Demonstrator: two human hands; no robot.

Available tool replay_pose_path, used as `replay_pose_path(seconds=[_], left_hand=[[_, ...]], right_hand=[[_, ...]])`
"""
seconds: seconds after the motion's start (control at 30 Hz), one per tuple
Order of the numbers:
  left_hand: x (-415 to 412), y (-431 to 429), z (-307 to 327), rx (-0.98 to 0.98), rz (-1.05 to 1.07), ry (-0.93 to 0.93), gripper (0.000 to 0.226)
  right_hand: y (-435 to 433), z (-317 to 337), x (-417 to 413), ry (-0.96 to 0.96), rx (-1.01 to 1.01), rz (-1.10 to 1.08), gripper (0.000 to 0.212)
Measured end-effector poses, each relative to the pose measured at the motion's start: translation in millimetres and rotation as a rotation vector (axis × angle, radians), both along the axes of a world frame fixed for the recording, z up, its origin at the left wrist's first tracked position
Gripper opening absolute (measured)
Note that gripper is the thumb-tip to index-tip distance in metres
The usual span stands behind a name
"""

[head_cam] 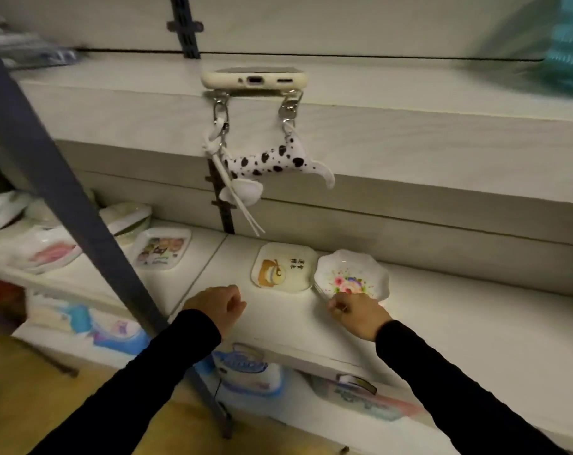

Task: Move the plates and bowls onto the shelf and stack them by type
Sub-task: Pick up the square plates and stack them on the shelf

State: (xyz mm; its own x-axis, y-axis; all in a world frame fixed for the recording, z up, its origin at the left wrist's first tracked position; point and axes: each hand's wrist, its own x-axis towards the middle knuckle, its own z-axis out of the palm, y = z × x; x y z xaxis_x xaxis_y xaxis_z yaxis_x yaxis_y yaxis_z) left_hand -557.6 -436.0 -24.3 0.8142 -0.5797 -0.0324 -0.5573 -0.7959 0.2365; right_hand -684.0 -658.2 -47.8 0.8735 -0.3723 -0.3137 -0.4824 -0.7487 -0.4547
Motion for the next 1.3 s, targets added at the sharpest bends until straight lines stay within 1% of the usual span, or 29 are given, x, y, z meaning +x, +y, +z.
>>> replay_pose_path(seconds=[0.17, 0.3, 0.37, 0.4, 0.47, 0.57, 0.7, 0.87, 1.03, 1.13, 1.3], left_hand=[[0, 62, 4, 0.01, 0.117, 0.039, 0.018], [8, 111, 2, 0.074, 0.166, 0.042, 0.026], [16, 138, 2, 0.028, 0.225, 0.023, 0.019], [20, 151, 2, -0.001, 0.252, 0.003, 0.018], [28, 180, 3, -0.018, 0.289, -0.017, 0.018], [47, 230, 0, -0.004, 0.294, 0.001, 0.02], [81, 297, -6, -0.002, 0.293, -0.002, 0.019], [109, 349, -4, 0.006, 0.292, -0.004, 0.017], [149, 381, -5, -0.03, 0.289, -0.022, 0.015], [176, 388, -7, -0.014, 0.276, -0.029, 0.015], [231, 381, 1, 0.004, 0.228, -0.025, 0.015]], right_hand=[[47, 12, 28, -0.03, -0.122, 0.166, 0.032], [91, 19, 47, -0.032, -0.093, 0.261, 0.027], [115, 21, 58, -0.034, -0.077, 0.294, 0.02], [128, 22, 64, -0.045, -0.074, 0.298, 0.02], [157, 24, 76, -0.065, -0.074, 0.296, 0.024], [206, 24, 93, -0.057, -0.065, 0.299, 0.027], [270, 18, 121, -0.062, -0.035, 0.3, 0.025], [332, 18, 155, -0.061, 0.004, 0.315, 0.025], [362, 24, 199, -0.092, -0.011, 0.282, 0.029], [368, 23, 227, -0.083, -0.033, 0.236, 0.029], [363, 15, 274, -0.094, -0.102, 0.088, 0.031]])
